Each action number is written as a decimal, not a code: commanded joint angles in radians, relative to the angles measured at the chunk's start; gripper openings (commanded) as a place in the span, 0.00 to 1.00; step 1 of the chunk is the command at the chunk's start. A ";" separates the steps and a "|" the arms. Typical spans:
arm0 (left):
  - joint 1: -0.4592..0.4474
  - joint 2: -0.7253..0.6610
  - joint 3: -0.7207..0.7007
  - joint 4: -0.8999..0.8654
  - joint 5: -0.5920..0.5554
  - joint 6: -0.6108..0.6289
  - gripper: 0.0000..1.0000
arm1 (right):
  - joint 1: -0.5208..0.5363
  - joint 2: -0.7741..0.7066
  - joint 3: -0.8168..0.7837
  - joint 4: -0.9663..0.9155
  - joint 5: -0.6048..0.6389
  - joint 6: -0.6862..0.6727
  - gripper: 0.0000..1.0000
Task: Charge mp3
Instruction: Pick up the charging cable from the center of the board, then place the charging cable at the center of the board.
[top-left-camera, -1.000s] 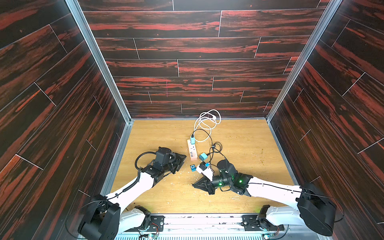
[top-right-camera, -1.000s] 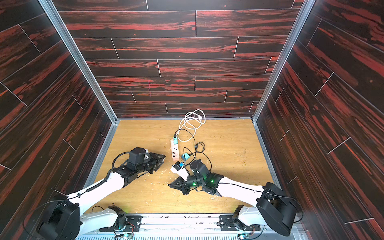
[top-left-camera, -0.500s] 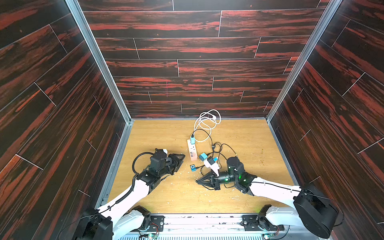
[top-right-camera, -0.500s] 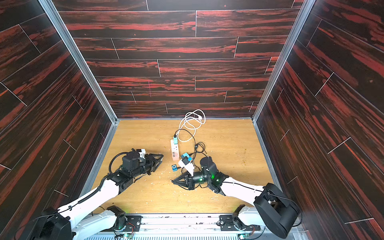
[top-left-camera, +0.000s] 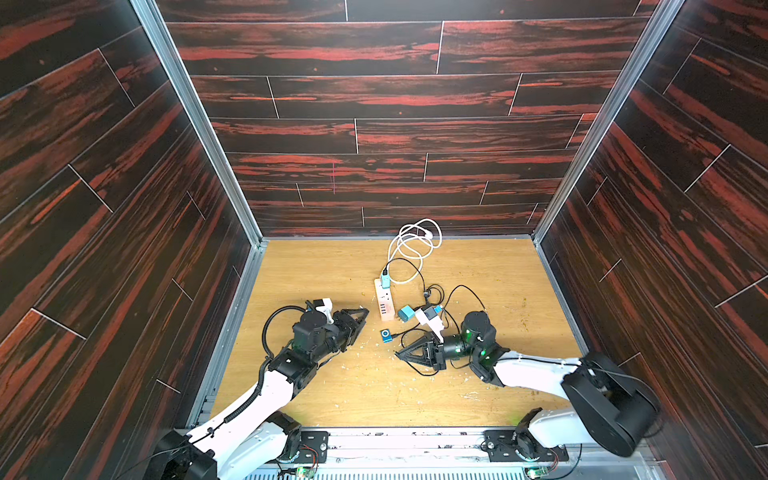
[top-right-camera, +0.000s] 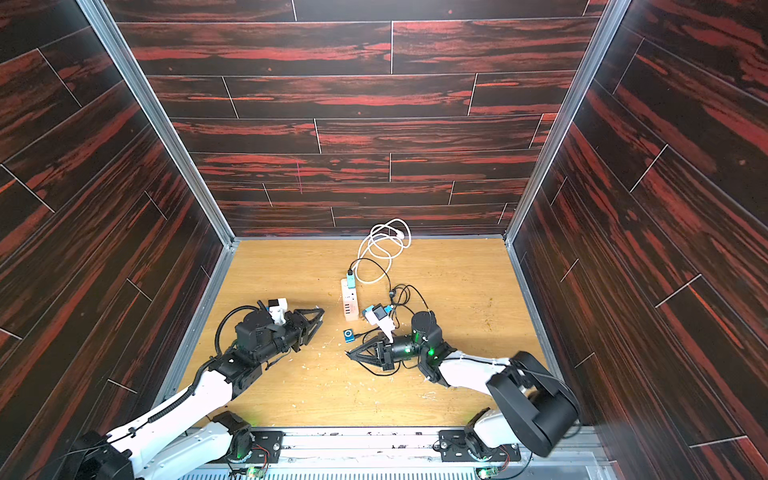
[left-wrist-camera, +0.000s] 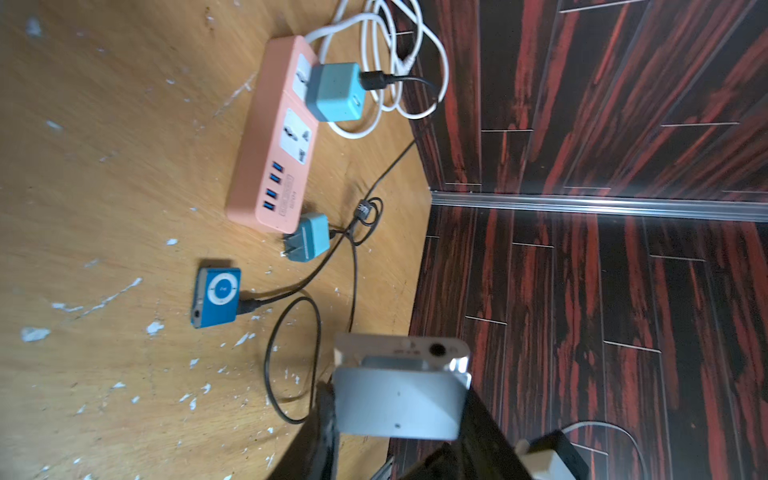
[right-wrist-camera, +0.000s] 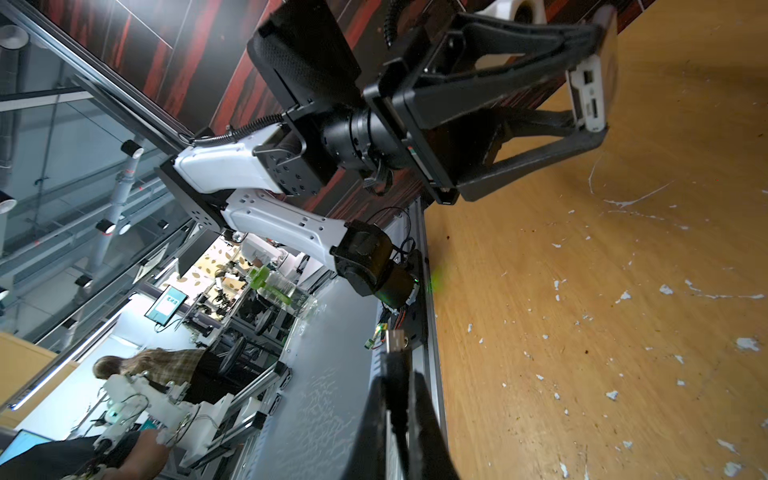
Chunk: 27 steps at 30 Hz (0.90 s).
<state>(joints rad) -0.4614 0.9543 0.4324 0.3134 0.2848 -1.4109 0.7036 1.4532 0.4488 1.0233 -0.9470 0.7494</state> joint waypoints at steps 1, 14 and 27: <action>-0.021 -0.022 -0.012 0.076 0.008 0.015 0.00 | -0.012 0.075 0.025 0.150 -0.047 0.124 0.00; -0.090 -0.042 -0.026 0.121 -0.002 0.040 0.00 | -0.066 0.276 0.072 0.588 -0.075 0.462 0.00; -0.131 -0.022 -0.027 0.146 -0.024 0.037 0.00 | -0.067 0.307 0.101 0.605 -0.079 0.485 0.00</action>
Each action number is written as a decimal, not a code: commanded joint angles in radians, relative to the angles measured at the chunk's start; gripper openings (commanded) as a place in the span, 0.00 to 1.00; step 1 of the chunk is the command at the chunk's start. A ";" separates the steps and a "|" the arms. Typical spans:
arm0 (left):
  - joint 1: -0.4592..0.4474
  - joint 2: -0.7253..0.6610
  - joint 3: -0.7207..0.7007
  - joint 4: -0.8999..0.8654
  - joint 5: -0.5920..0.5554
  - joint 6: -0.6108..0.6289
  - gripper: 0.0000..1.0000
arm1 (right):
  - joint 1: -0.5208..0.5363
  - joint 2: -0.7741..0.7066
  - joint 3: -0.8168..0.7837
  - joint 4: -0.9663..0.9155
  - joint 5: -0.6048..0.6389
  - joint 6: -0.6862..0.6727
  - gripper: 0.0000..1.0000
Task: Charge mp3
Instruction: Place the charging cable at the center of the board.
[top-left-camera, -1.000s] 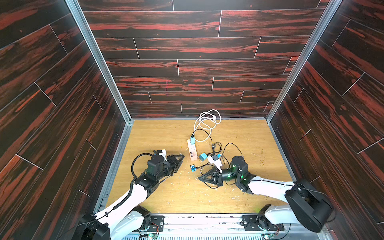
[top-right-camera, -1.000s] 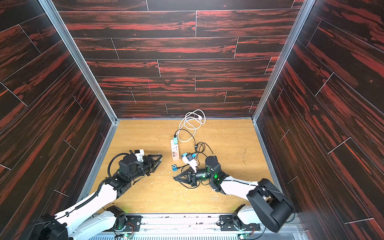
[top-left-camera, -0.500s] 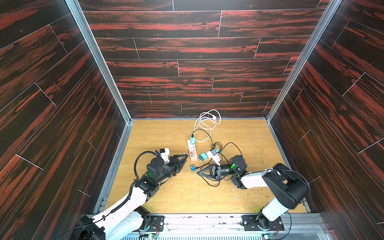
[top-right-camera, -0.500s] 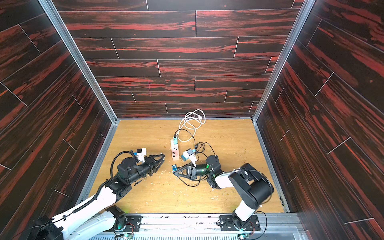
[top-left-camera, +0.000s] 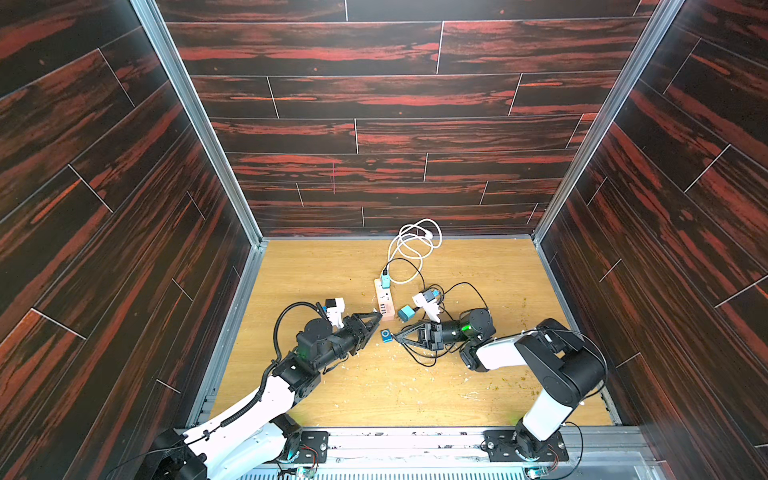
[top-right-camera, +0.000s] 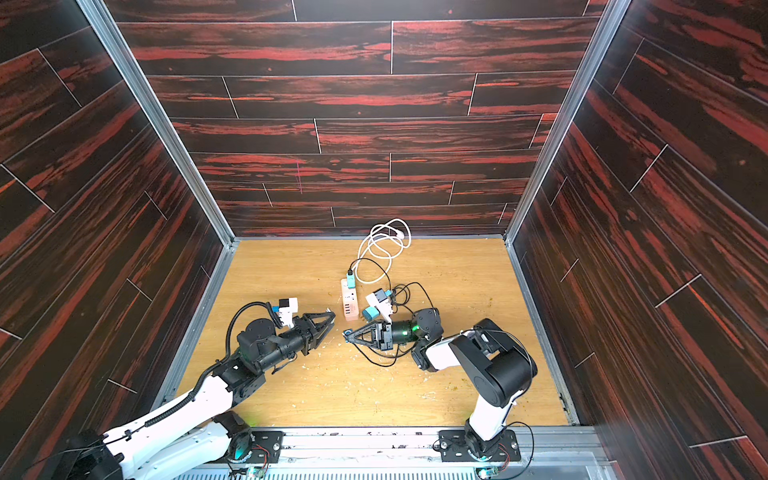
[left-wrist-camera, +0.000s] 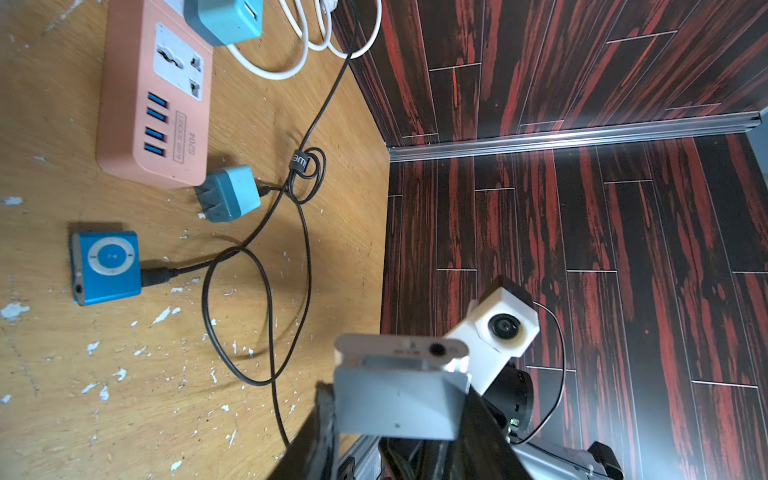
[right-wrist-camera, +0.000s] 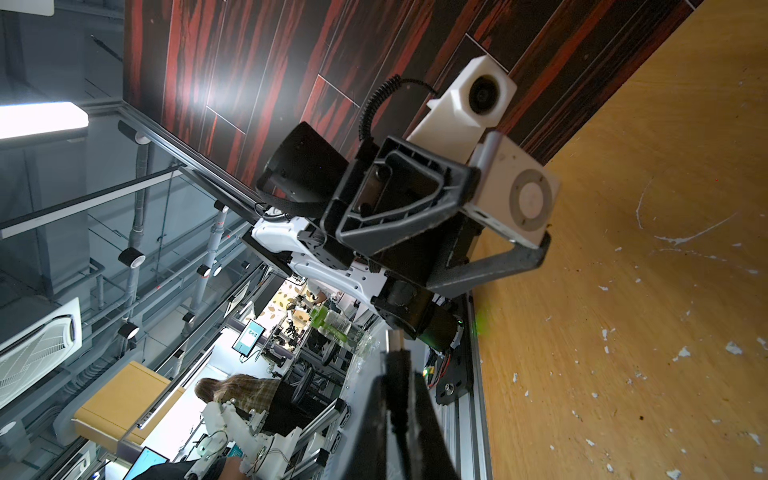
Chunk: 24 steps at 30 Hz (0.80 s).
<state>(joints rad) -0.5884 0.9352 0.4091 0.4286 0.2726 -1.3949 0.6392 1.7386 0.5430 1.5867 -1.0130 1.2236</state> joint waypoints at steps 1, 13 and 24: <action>-0.004 -0.005 -0.003 0.026 -0.014 0.021 0.00 | -0.003 0.020 0.005 0.041 -0.016 0.011 0.00; -0.003 -0.090 0.057 -0.218 -0.084 0.113 0.00 | 0.016 -0.037 -0.086 -0.124 0.006 -0.127 0.00; -0.004 -0.153 0.024 -0.322 -0.158 0.172 0.00 | 0.258 -0.262 -0.021 -1.163 0.450 -0.726 0.00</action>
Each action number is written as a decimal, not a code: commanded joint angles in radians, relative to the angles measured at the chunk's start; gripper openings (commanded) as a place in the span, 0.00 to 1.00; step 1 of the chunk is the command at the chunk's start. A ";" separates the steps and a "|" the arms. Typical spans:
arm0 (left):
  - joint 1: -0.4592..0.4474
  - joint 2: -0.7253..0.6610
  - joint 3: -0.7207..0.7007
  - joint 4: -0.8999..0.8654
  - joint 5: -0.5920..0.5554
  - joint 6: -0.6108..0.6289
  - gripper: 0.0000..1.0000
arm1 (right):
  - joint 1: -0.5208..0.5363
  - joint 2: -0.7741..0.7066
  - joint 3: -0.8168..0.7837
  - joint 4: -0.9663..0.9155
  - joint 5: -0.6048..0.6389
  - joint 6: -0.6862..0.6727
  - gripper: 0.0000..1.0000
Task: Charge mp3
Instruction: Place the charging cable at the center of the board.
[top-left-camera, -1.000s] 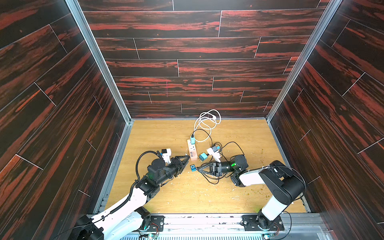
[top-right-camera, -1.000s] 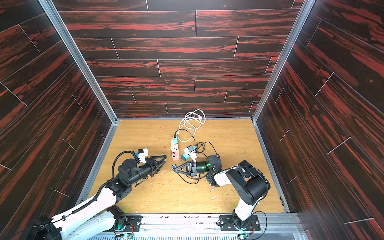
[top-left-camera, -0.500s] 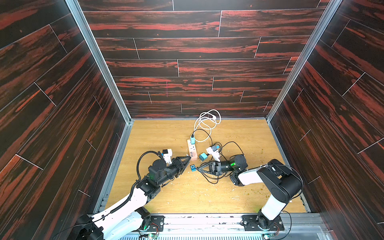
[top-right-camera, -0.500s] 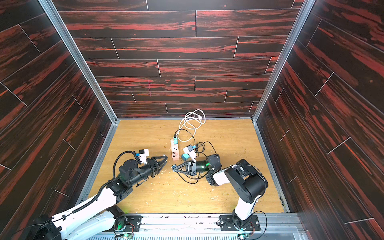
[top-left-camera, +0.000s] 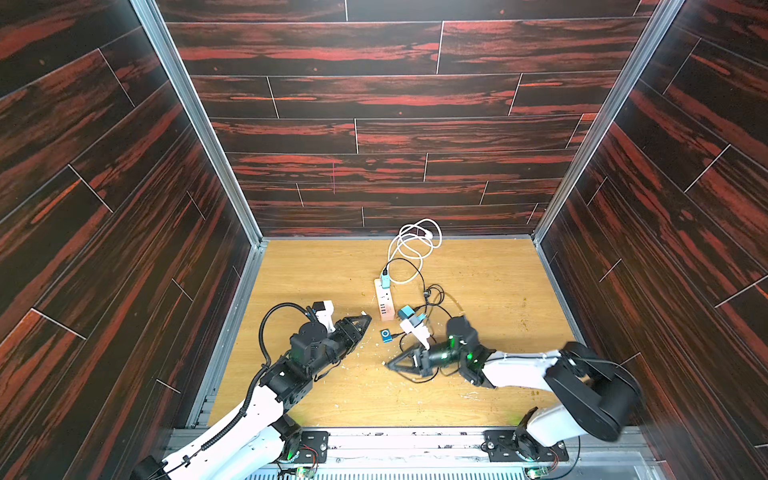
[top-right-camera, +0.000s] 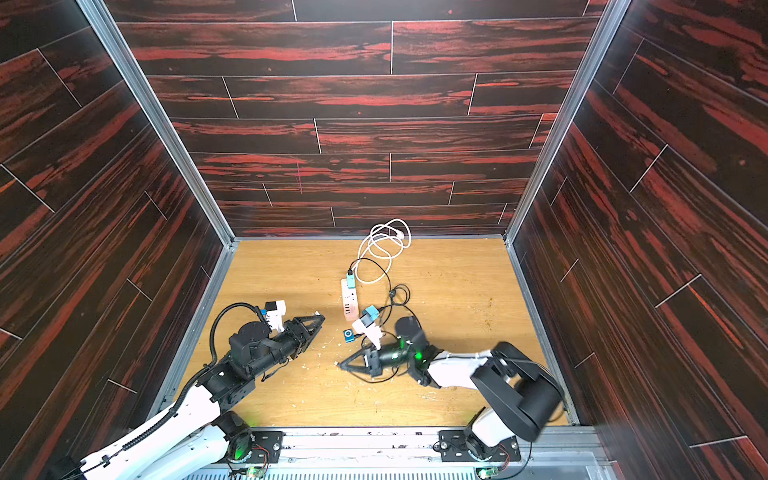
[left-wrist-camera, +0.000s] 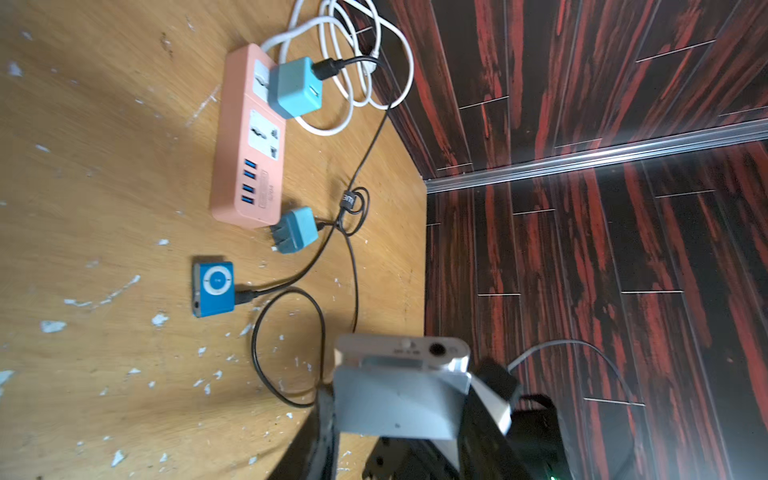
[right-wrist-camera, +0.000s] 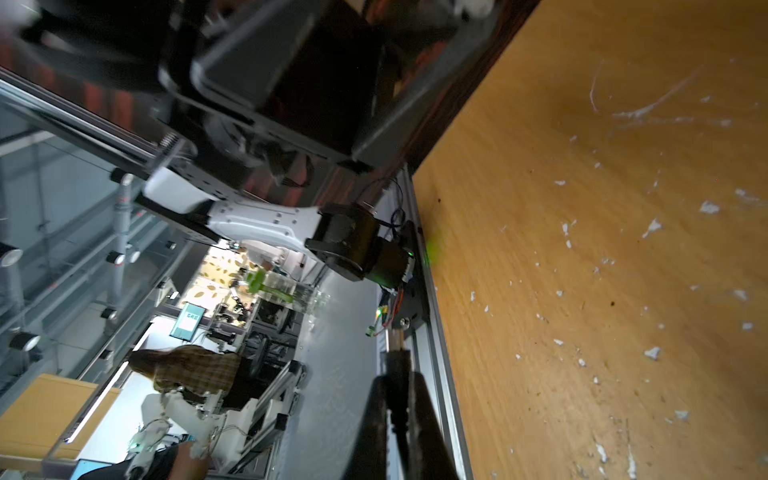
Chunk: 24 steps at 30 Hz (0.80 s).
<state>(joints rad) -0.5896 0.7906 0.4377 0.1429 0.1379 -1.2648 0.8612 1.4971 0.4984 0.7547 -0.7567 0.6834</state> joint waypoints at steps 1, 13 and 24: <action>-0.002 -0.008 -0.004 -0.044 -0.025 0.050 0.00 | 0.051 -0.019 0.030 -0.374 0.238 -0.194 0.00; 0.002 -0.036 0.009 -0.156 -0.081 0.156 0.00 | 0.272 0.135 0.210 -0.756 0.739 -0.278 0.00; 0.015 0.016 0.010 -0.155 -0.080 0.207 0.00 | 0.321 0.216 0.269 -0.877 0.846 -0.269 0.09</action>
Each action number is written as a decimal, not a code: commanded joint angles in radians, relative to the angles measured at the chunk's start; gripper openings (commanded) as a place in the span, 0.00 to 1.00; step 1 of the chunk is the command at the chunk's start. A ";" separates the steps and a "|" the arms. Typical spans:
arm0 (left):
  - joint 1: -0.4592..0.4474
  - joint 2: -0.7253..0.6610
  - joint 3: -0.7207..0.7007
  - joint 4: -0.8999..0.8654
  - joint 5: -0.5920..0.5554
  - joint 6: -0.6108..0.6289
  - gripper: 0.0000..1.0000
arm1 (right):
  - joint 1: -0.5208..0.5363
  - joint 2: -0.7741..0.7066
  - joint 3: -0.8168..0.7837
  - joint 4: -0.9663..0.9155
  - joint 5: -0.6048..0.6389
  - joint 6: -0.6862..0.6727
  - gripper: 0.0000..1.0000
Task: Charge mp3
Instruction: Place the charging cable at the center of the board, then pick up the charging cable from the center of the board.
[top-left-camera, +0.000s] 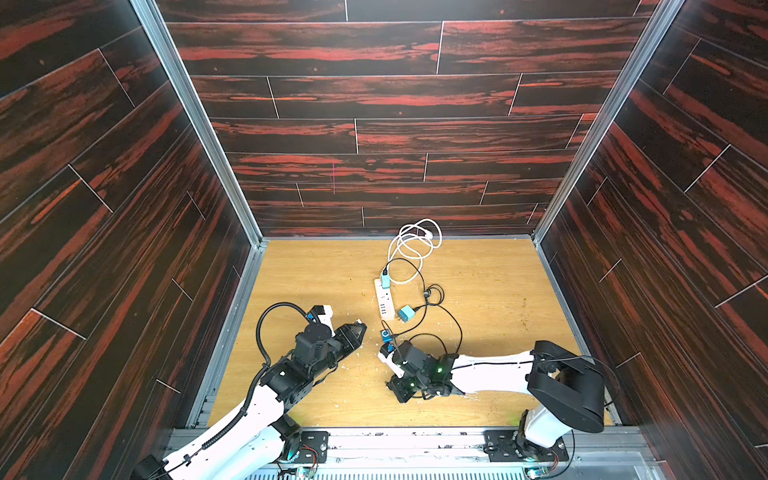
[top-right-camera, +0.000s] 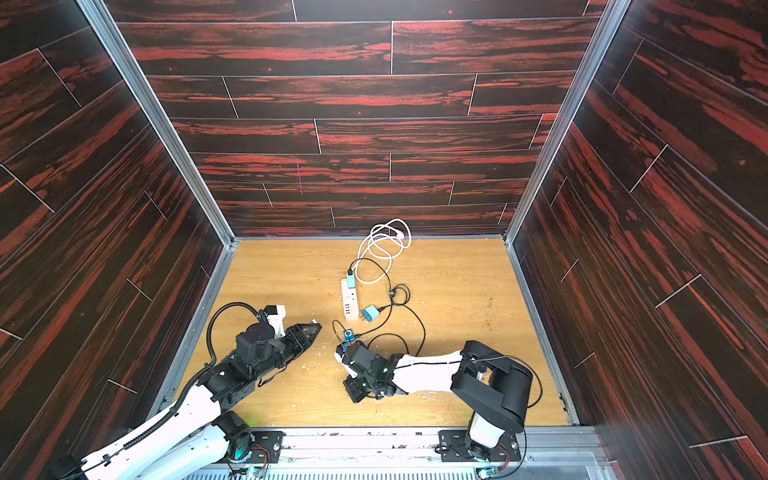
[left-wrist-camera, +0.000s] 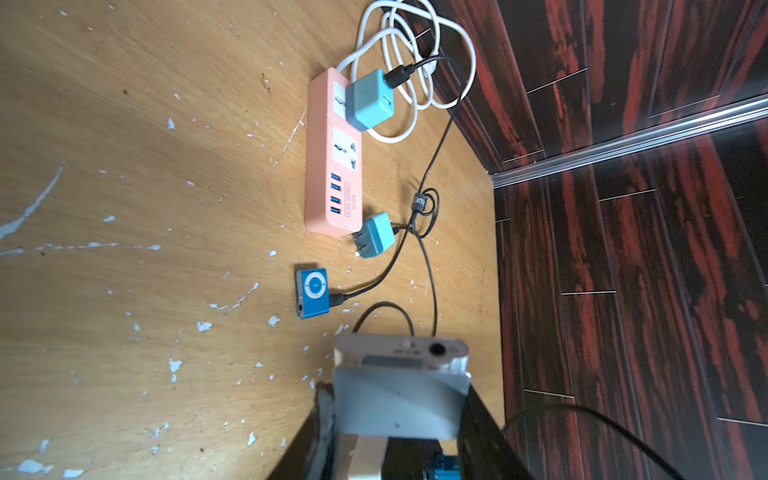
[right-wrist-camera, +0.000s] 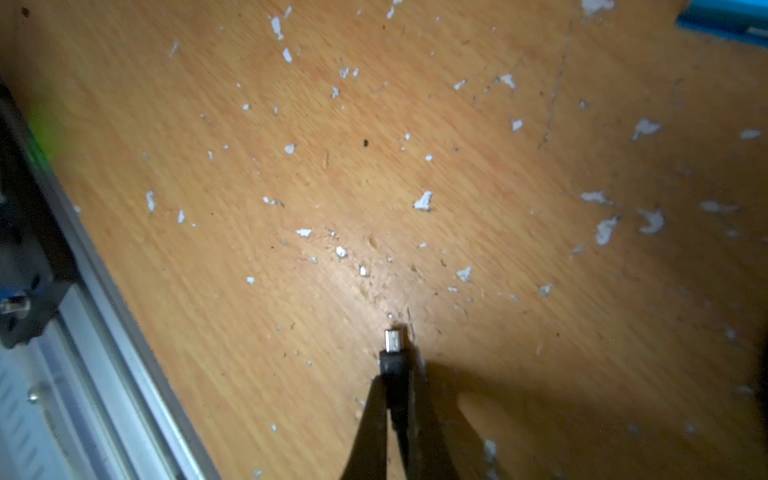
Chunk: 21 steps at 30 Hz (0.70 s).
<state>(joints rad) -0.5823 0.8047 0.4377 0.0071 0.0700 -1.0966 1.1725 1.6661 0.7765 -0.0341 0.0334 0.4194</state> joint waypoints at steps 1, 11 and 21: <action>0.011 0.002 0.010 -0.023 -0.012 0.046 0.00 | 0.010 0.045 -0.015 -0.091 0.057 0.001 0.15; 0.061 0.036 0.029 -0.042 0.006 0.100 0.00 | 0.006 -0.109 -0.087 -0.099 0.042 0.004 0.51; 0.108 0.107 0.031 0.021 0.046 0.113 0.00 | -0.039 -0.055 -0.025 -0.102 0.027 -0.034 0.51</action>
<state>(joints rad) -0.4824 0.9054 0.4427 -0.0010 0.0986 -1.0092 1.1362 1.5696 0.7170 -0.1085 0.0677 0.4076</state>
